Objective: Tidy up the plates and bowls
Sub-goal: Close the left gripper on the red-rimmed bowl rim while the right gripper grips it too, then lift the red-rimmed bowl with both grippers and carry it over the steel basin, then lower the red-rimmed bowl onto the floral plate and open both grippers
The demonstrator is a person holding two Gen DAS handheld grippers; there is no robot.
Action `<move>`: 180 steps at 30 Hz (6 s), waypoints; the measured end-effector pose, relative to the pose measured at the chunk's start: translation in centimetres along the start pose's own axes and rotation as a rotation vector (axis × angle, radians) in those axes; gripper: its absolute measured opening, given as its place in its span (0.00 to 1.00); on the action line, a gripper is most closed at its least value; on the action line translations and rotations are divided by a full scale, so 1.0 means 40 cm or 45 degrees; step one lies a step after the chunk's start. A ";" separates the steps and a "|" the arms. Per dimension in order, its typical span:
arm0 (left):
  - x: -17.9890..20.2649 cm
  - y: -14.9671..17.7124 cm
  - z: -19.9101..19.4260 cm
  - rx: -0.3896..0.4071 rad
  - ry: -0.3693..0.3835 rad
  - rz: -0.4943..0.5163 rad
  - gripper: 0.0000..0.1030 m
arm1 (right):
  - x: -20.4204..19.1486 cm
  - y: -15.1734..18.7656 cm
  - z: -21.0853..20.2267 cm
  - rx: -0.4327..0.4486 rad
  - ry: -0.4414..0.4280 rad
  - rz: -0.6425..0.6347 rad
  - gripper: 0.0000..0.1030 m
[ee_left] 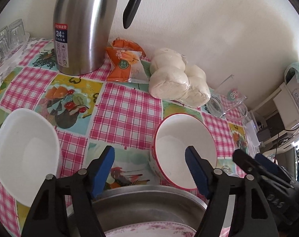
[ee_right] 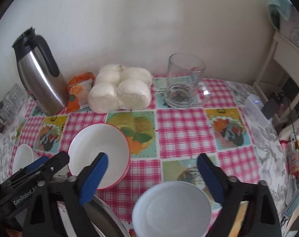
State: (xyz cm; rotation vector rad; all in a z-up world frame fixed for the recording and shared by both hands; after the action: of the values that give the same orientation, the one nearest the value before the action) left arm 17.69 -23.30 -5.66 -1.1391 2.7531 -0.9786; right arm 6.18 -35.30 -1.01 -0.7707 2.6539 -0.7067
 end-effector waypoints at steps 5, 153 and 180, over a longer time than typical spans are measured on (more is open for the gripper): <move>0.007 0.005 0.039 -0.040 -0.011 0.021 0.59 | -0.010 0.021 0.063 -0.069 0.016 0.022 0.70; -0.005 0.286 -0.280 -0.116 -0.073 0.220 0.16 | -0.123 0.434 -0.179 -0.298 -0.378 0.422 0.11; -0.028 0.312 -0.243 -0.208 -0.092 0.160 0.17 | -0.126 0.443 -0.171 -0.343 -0.369 0.428 0.17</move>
State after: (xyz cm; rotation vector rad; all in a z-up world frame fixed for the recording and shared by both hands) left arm 8.33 -10.51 -4.94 -0.9817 2.8491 -0.6970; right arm 0.12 -16.84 -3.96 -0.4294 2.5422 -0.1400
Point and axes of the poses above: each gripper's, at about its wrist camera, not at the fingertips, and z roughly the way its jaws point, x to its right, y to its underside, the point moved 9 cm from there along z, roughly the way its jaws point, and after that the axes turned 15 degrees about z, right-handed, at the moved point
